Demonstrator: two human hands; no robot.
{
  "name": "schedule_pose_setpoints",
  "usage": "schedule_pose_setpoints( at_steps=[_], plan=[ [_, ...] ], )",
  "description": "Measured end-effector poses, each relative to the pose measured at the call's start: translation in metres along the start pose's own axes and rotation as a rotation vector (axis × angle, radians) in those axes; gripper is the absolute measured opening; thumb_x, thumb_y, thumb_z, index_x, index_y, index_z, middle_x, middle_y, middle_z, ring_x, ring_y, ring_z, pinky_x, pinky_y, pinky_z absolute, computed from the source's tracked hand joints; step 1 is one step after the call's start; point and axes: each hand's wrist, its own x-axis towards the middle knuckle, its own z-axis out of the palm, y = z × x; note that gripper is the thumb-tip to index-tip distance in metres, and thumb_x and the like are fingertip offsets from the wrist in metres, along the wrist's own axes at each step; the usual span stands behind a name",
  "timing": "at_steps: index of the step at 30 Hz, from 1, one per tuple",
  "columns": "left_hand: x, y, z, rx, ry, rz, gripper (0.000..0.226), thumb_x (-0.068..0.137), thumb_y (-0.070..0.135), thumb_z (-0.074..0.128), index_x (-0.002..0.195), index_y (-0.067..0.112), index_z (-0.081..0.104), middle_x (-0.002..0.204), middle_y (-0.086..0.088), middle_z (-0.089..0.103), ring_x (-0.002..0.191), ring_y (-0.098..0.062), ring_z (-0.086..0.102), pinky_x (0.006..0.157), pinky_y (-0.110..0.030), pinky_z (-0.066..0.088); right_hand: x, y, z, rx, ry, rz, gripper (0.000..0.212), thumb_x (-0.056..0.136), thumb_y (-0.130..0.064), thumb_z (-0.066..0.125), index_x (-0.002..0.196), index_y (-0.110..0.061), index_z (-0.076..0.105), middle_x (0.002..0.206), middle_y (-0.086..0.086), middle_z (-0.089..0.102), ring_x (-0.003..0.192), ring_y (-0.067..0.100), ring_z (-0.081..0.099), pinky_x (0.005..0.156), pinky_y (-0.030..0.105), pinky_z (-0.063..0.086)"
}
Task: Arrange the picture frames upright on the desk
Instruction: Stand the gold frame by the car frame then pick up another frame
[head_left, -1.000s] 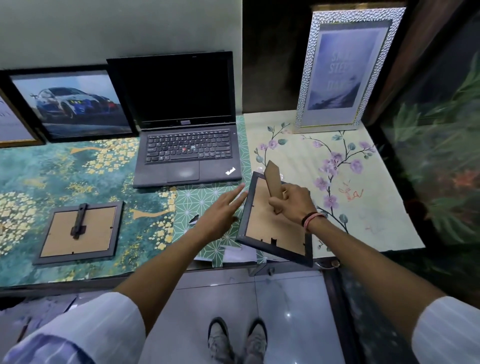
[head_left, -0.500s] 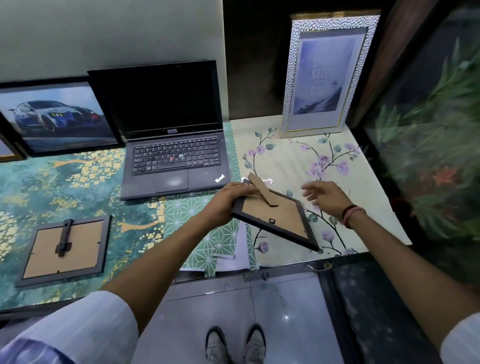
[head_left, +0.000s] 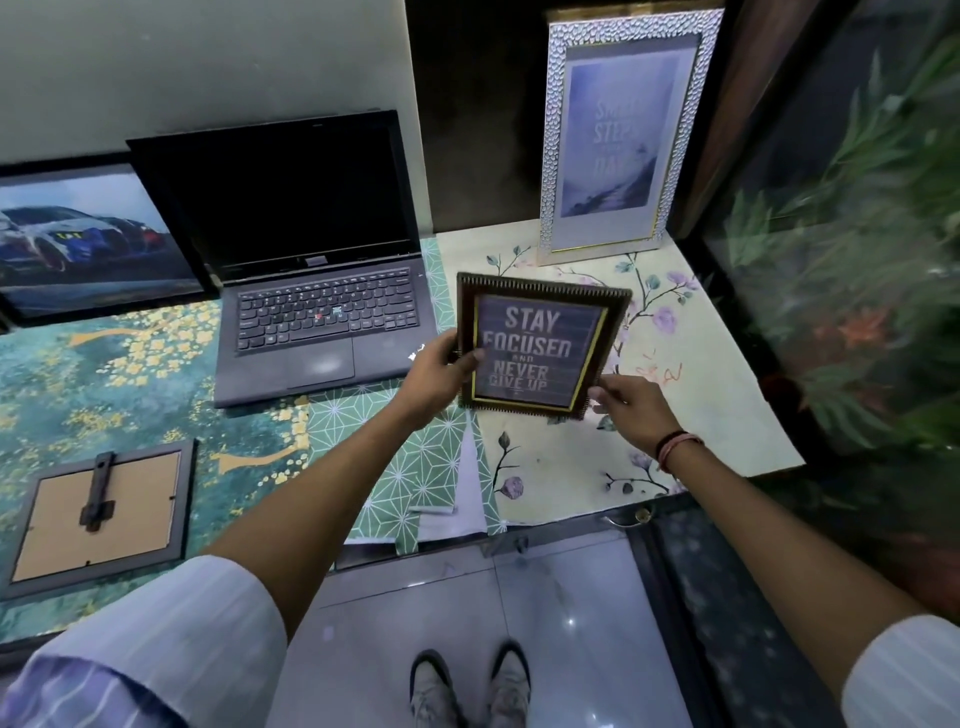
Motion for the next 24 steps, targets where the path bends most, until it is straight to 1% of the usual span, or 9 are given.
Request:
schedule_pose_setpoints(
  at_steps=[2, 4, 6, 8, 11, 14, 16, 21, 24],
  plan=[
    [0.001, -0.002, 0.002, 0.023, 0.031, -0.039, 0.026, 0.105, 0.013, 0.058, 0.13, 0.004, 0.059, 0.121, -0.014, 0.073, 0.101, -0.022, 0.071, 0.092, -0.041, 0.058, -0.001, 0.001, 0.003, 0.043, -0.014, 0.069, 0.033, 0.103, -0.017, 0.057, 0.071, -0.015, 0.055, 0.081, 0.015, 0.068, 0.089, 0.031, 0.076, 0.069, 0.034, 0.061],
    [-0.001, -0.004, 0.004, 0.075, 0.043, -0.076, 0.027, 0.106, 0.008, 0.055, 0.132, 0.002, 0.056, 0.12, -0.015, 0.069, 0.102, -0.026, 0.069, 0.092, -0.043, 0.06, -0.001, 0.003, 0.009, 0.135, -0.005, 0.154, 0.025, 0.103, -0.014, 0.057, 0.084, 0.002, 0.06, 0.097, 0.029, 0.07, 0.092, 0.034, 0.076, 0.07, 0.026, 0.062],
    [-0.005, -0.005, 0.005, 0.112, 0.037, -0.095, 0.027, 0.105, 0.001, 0.053, 0.132, 0.003, 0.056, 0.119, -0.017, 0.067, 0.103, -0.03, 0.068, 0.08, -0.032, 0.062, -0.003, 0.004, 0.013, 0.189, 0.019, 0.175, 0.023, 0.102, -0.011, 0.057, 0.092, 0.01, 0.059, 0.102, 0.035, 0.067, 0.092, 0.039, 0.075, 0.078, 0.034, 0.065],
    [-0.006, -0.006, 0.004, 0.142, 0.046, -0.091, 0.027, 0.104, -0.003, 0.051, 0.13, 0.003, 0.058, 0.117, -0.016, 0.066, 0.101, -0.03, 0.068, 0.07, -0.023, 0.059, -0.006, 0.0, 0.015, 0.202, 0.045, 0.17, 0.016, 0.102, -0.008, 0.056, 0.097, 0.007, 0.061, 0.101, 0.031, 0.068, 0.088, 0.039, 0.076, 0.082, 0.044, 0.065],
    [-0.001, -0.003, 0.005, 0.128, 0.068, -0.048, 0.029, 0.105, -0.003, 0.049, 0.131, 0.004, 0.059, 0.116, -0.014, 0.067, 0.102, -0.029, 0.07, 0.073, -0.026, 0.06, -0.003, -0.006, 0.01, 0.166, 0.104, 0.145, 0.013, 0.102, -0.01, 0.056, 0.099, -0.001, 0.064, 0.099, 0.021, 0.074, 0.084, 0.03, 0.078, 0.081, 0.048, 0.064],
    [0.015, 0.006, 0.011, 0.107, 0.102, 0.025, 0.032, 0.105, -0.004, 0.048, 0.133, 0.004, 0.06, 0.108, -0.01, 0.067, 0.089, -0.017, 0.07, 0.063, -0.015, 0.059, 0.008, -0.01, 0.001, 0.121, 0.199, 0.111, 0.016, 0.101, -0.011, 0.054, 0.102, -0.004, 0.068, 0.097, 0.019, 0.076, 0.09, 0.033, 0.074, 0.087, 0.047, 0.063],
    [0.026, 0.014, 0.017, 0.114, 0.12, 0.055, 0.034, 0.106, -0.003, 0.047, 0.136, 0.007, 0.06, 0.109, -0.011, 0.069, 0.086, -0.015, 0.069, 0.06, -0.013, 0.057, 0.015, -0.011, -0.004, 0.118, 0.252, 0.126, 0.018, 0.101, -0.008, 0.053, 0.104, 0.001, 0.068, 0.099, 0.023, 0.075, 0.088, 0.032, 0.072, 0.088, 0.043, 0.063],
    [0.038, -0.002, 0.03, 0.14, 0.132, 0.02, 0.035, 0.106, -0.001, 0.046, 0.136, 0.01, 0.062, 0.115, -0.017, 0.071, 0.095, -0.031, 0.074, 0.065, -0.024, 0.063, 0.019, 0.004, 0.004, 0.112, 0.235, 0.189, 0.019, 0.102, -0.01, 0.053, 0.101, 0.005, 0.064, 0.099, 0.026, 0.074, 0.084, 0.033, 0.077, 0.084, 0.053, 0.064],
    [0.028, -0.014, 0.029, 0.146, 0.127, 0.028, 0.03, 0.106, -0.002, 0.046, 0.127, 0.01, 0.064, 0.112, -0.017, 0.072, 0.09, -0.023, 0.072, 0.072, -0.026, 0.062, 0.014, 0.007, 0.008, 0.117, 0.233, 0.208, 0.015, 0.102, -0.01, 0.053, 0.102, 0.0, 0.065, 0.099, 0.024, 0.075, 0.088, 0.036, 0.076, 0.085, 0.052, 0.064]
  ],
)
